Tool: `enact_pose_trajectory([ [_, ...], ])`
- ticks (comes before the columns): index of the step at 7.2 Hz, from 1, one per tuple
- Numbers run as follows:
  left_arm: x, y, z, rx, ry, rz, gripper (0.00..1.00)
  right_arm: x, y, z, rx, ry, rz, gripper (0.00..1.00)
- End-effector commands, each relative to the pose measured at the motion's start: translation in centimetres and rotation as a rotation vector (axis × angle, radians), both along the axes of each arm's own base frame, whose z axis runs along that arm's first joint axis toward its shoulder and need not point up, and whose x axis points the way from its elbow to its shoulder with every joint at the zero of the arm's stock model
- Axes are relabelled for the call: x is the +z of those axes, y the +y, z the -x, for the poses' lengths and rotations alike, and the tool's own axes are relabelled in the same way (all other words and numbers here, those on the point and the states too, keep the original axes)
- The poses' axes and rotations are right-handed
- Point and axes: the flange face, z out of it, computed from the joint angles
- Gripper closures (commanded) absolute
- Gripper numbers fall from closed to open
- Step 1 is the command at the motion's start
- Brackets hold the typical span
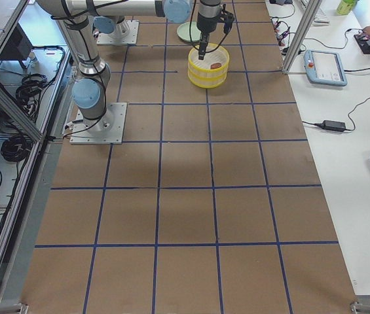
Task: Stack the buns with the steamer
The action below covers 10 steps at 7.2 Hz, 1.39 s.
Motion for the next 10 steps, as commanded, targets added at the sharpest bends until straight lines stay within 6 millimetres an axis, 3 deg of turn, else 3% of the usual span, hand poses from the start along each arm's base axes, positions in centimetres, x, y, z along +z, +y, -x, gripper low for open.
enact_pose_trajectory([
  [1, 3.5, 2.3, -2.8, -0.073, -0.319, -0.081, 0.00, 2.9, 2.4, -0.9, 0.062, 0.052, 0.018, 0.03],
  [2, 5.3, 3.0, -5.0, -0.138, -0.394, -0.135, 0.00, 1.9, 2.5, -1.1, 0.075, 0.066, 0.001, 0.03],
  [4, 6.9, 3.2, -5.7, -0.144, -0.424, -0.132, 0.00, 0.7, 1.9, -1.1, 0.077, 0.065, 0.028, 0.01],
  [7, 7.2, 2.8, -8.2, -0.095, -0.413, -0.118, 0.00, 0.0, 1.8, -1.6, 0.094, 0.016, 0.019, 0.01],
  [10, 6.0, 2.9, -8.0, -0.093, -0.415, -0.093, 0.00, 0.1, 1.6, -1.6, 0.094, 0.017, 0.042, 0.01],
])
